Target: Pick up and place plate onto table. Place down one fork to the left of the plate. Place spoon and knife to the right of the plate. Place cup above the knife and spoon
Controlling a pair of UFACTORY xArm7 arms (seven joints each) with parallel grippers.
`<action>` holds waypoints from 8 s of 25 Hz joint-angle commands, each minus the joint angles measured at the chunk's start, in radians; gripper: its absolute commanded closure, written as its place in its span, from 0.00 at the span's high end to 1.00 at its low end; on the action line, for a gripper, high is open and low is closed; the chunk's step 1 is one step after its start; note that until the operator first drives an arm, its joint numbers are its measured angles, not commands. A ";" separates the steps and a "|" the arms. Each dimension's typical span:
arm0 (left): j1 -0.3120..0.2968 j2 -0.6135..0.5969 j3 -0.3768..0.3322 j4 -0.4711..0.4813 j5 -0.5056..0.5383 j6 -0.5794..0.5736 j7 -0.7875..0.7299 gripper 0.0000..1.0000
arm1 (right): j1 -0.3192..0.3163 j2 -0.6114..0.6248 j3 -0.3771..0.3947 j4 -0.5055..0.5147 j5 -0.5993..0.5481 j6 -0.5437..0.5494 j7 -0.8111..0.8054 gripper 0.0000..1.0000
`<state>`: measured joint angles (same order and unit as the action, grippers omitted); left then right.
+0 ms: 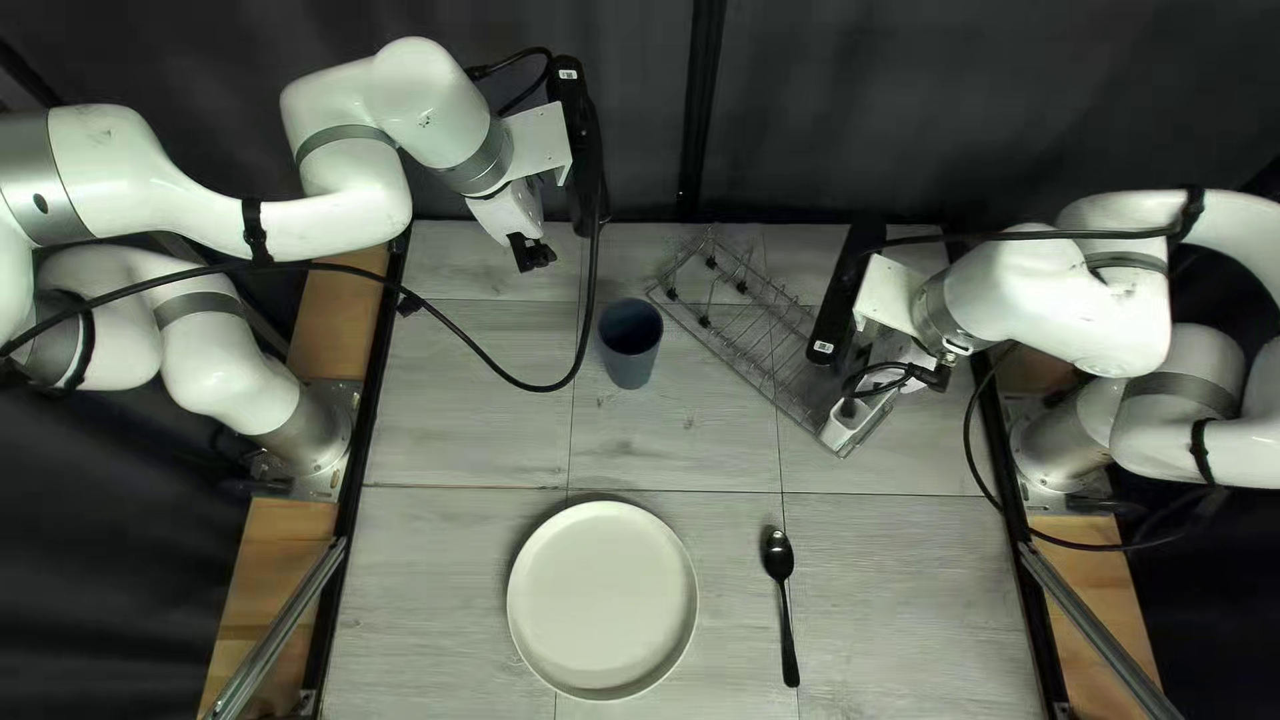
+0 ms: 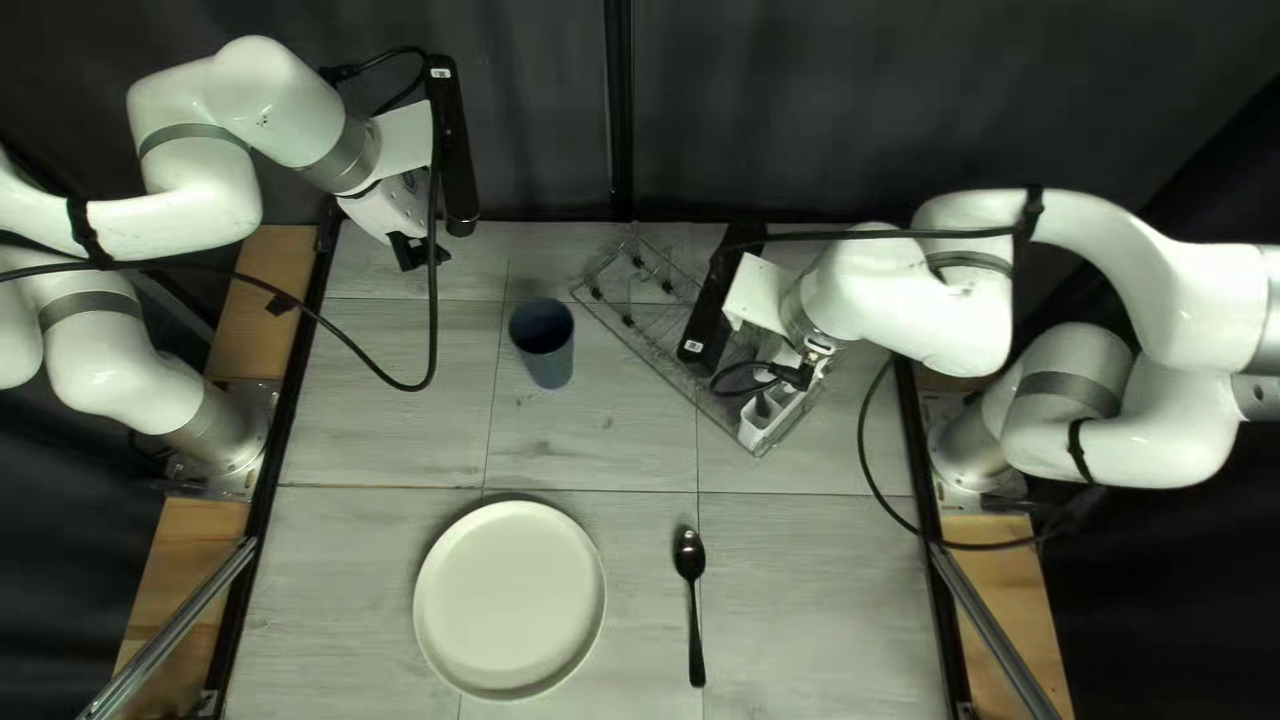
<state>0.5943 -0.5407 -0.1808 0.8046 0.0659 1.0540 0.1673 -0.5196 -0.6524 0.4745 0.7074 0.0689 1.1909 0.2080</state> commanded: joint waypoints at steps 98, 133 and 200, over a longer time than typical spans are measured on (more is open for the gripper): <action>0.000 0.000 0.000 0.000 0.000 0.000 0.000 1.00 | -0.086 0.487 0.298 0.650 -0.161 0.639 0.321 0.00; 0.000 0.000 0.000 0.000 0.000 0.000 0.000 1.00 | -0.055 0.550 0.330 0.734 0.279 0.516 0.086 0.00; -0.025 -0.046 -0.114 -0.076 -0.003 -0.087 -0.149 1.00 | -0.130 -0.069 -0.081 0.098 0.762 0.000 -0.221 0.00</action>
<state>0.5876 -0.5620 -0.2163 0.7690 0.0580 1.0197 0.1104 -0.6448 -0.6956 0.4059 0.8381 0.7994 1.2237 -0.0208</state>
